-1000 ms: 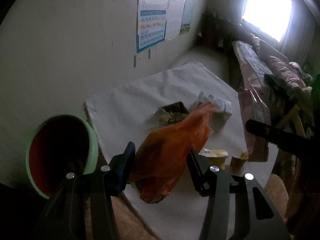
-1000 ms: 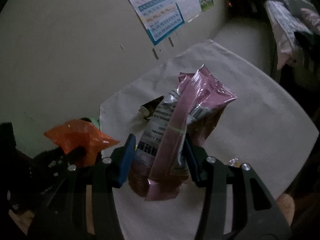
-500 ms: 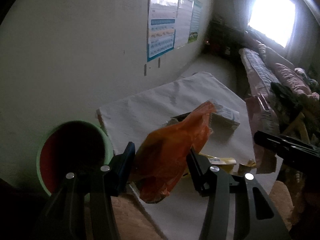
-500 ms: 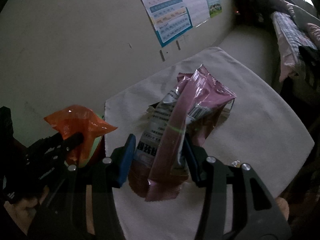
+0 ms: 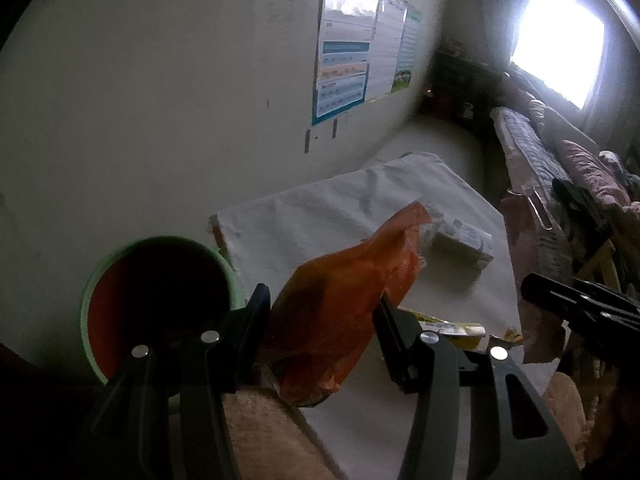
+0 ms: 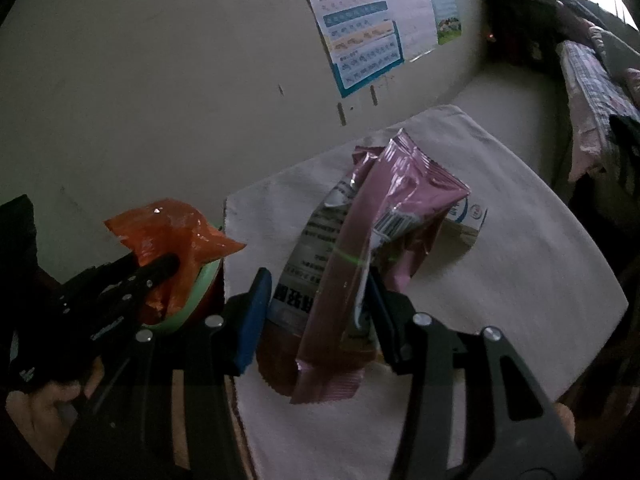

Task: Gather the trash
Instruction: 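Carry both held bags over the green bin and open both tools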

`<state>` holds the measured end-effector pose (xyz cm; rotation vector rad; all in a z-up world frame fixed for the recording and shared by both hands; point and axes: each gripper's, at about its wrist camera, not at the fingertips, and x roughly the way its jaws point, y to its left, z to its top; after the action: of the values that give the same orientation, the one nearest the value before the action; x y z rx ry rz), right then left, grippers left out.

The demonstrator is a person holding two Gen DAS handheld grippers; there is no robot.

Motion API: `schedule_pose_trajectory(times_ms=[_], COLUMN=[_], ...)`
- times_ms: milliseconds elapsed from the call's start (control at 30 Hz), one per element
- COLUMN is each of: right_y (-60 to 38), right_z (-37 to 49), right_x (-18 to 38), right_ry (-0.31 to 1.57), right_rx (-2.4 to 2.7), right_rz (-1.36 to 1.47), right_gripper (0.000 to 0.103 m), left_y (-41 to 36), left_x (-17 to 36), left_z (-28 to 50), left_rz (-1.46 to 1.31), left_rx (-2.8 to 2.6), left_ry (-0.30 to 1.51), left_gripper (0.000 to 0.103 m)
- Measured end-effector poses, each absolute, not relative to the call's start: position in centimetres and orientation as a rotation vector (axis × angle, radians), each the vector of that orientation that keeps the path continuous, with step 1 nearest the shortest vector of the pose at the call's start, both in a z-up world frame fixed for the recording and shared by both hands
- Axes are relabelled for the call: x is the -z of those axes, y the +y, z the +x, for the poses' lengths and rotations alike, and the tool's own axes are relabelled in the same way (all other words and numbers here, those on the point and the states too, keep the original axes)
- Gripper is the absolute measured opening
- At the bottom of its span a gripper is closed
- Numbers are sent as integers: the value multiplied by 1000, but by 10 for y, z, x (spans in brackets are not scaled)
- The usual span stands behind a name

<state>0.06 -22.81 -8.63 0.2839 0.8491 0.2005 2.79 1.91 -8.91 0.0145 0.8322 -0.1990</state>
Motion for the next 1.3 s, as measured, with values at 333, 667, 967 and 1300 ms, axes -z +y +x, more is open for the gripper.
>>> schedule_pose_trajectory(times_ms=[333, 667, 967, 1300], right_y=[-215, -192, -150, -79], right_z=[2, 11, 24, 47], right_x=[85, 87, 97, 105], right_ry=[863, 896, 939, 961], right_rx=[-227, -256, -322, -428], right_rz=[246, 194, 127, -11], right_gripper=[47, 47, 47, 47], left_y=[41, 71, 110, 160], left_x=[95, 103, 115, 132], left_z=[32, 35, 40, 42], left_rz=[-19, -71, -126, -181], left_rx=[150, 102, 34, -69], left_ry=[838, 840, 860, 878], left_gripper=[49, 49, 50, 50])
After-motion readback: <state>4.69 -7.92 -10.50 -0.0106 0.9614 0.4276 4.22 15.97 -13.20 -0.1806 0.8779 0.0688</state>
